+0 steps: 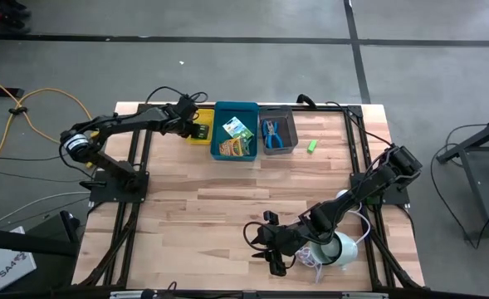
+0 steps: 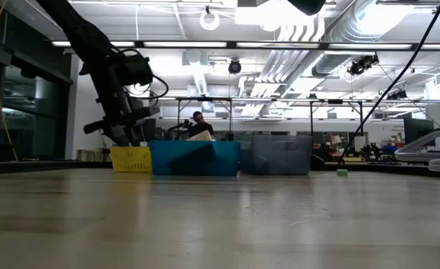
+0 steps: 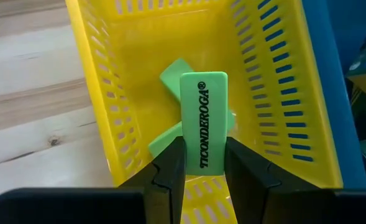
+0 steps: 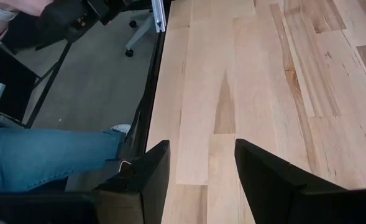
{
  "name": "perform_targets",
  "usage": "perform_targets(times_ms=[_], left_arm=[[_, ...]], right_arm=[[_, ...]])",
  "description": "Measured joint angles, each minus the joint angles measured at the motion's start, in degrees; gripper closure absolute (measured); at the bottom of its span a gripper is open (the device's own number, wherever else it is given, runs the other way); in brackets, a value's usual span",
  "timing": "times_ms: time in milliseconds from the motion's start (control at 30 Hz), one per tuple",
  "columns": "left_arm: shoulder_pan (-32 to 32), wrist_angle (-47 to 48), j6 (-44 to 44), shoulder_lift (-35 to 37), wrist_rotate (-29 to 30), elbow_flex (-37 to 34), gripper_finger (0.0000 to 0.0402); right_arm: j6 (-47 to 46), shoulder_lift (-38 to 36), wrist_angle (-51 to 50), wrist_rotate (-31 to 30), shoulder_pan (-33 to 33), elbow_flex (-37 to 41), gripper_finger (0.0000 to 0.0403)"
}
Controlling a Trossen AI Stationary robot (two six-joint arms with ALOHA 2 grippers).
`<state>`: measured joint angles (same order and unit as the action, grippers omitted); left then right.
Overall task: Pick & Place School Supplies
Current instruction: Put the green eraser into the yellow bin
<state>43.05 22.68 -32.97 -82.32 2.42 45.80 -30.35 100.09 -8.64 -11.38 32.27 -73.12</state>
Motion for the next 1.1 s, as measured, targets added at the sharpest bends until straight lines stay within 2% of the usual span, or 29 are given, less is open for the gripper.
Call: perform_targets(times_ms=[367, 700, 1000, 1100], left_arm=[[0.0, -2.4, 2.8, 0.0, -1.9, 0.0, 0.031], [0.0, -2.4, 3.0, 0.0, -1.9, 0.0, 0.0271], [0.0, -3.0, 3.0, 0.0, -2.0, 0.0, 0.0268], [0.0, -4.6, 3.1, 0.7, -3.8, 0.0, 0.0268]], right_arm=[[0.0, 0.0, 0.0, 0.0, 0.0, 0.0, 0.023], [0.0, 0.0, 0.0, 0.0, 0.0, 0.0, 0.023], [0.0, 0.0, 0.0, 0.0, 0.0, 0.0, 0.023], [0.0, 0.0, 0.0, -0.1, 0.0, 0.0, 0.023]])
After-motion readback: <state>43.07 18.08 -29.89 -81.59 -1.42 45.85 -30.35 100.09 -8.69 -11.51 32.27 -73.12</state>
